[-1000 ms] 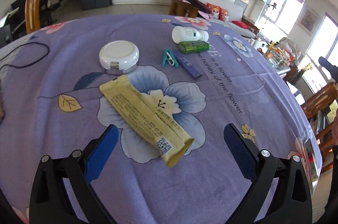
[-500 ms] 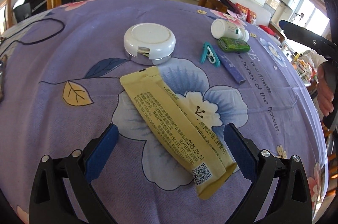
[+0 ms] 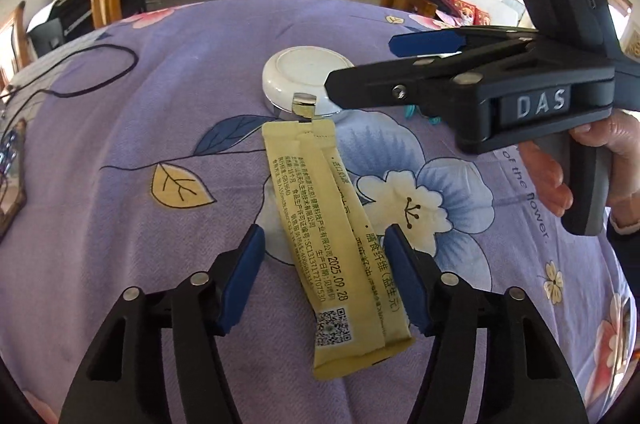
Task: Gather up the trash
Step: 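Grasp the yellow snack bar wrapper with the left gripper while the right grasps the white round container, then carry the yellow wrapper and white container with both grippers over the bin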
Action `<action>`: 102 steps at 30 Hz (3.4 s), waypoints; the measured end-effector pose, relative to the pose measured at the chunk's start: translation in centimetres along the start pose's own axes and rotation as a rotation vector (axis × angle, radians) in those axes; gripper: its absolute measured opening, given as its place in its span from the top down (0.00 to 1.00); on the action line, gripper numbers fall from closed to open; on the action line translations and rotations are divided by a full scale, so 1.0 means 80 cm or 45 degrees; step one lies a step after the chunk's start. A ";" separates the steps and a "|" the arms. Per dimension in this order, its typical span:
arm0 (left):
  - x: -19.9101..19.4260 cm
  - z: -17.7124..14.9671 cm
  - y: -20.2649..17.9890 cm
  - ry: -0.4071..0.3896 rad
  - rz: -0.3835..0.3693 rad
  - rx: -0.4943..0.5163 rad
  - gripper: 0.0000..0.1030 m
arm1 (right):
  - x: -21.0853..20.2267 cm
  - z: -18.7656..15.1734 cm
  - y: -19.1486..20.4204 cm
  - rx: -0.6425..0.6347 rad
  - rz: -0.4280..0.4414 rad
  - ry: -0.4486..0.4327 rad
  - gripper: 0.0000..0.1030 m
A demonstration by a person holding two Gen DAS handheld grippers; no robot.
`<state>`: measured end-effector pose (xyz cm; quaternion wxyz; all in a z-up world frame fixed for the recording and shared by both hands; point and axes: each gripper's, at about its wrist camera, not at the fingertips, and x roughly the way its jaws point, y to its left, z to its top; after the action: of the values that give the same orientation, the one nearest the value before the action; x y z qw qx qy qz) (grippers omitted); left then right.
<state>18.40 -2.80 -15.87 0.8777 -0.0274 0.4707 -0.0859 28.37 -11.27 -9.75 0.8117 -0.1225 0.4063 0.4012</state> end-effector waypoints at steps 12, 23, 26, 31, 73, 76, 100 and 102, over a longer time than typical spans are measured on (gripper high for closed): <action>-0.007 -0.003 0.012 0.019 -0.036 0.009 0.57 | 0.048 0.010 0.001 0.062 -0.030 0.052 0.09; -0.006 -0.001 0.013 0.001 -0.064 0.049 0.60 | 0.047 0.000 -0.014 0.178 -0.059 0.003 0.28; -0.011 0.000 0.012 -0.026 -0.080 0.048 0.61 | 0.036 -0.006 -0.021 0.227 -0.066 -0.020 0.28; -0.017 0.002 0.007 -0.056 -0.086 0.067 0.62 | -0.005 -0.014 -0.029 0.297 -0.055 -0.091 0.28; -0.209 -0.137 -0.452 -0.421 -0.841 0.745 0.67 | -0.629 -0.578 0.096 0.865 -0.768 -0.857 0.28; -0.216 -0.177 -0.534 -0.379 -0.996 0.837 0.67 | -0.666 -0.653 0.114 0.978 -0.907 -0.915 0.28; 0.041 -0.622 -1.024 0.434 -1.366 1.424 0.67 | -0.623 -1.185 0.139 2.103 -1.462 -0.745 0.28; 0.075 -0.644 -1.041 0.517 -1.325 1.438 0.67 | -0.597 -1.218 0.134 2.188 -1.420 -0.722 0.28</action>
<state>-31.56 -84.13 -38.69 0.5031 0.2216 0.4334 -0.7141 -51.01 -81.81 -34.53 0.7599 0.4210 0.2358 -0.4355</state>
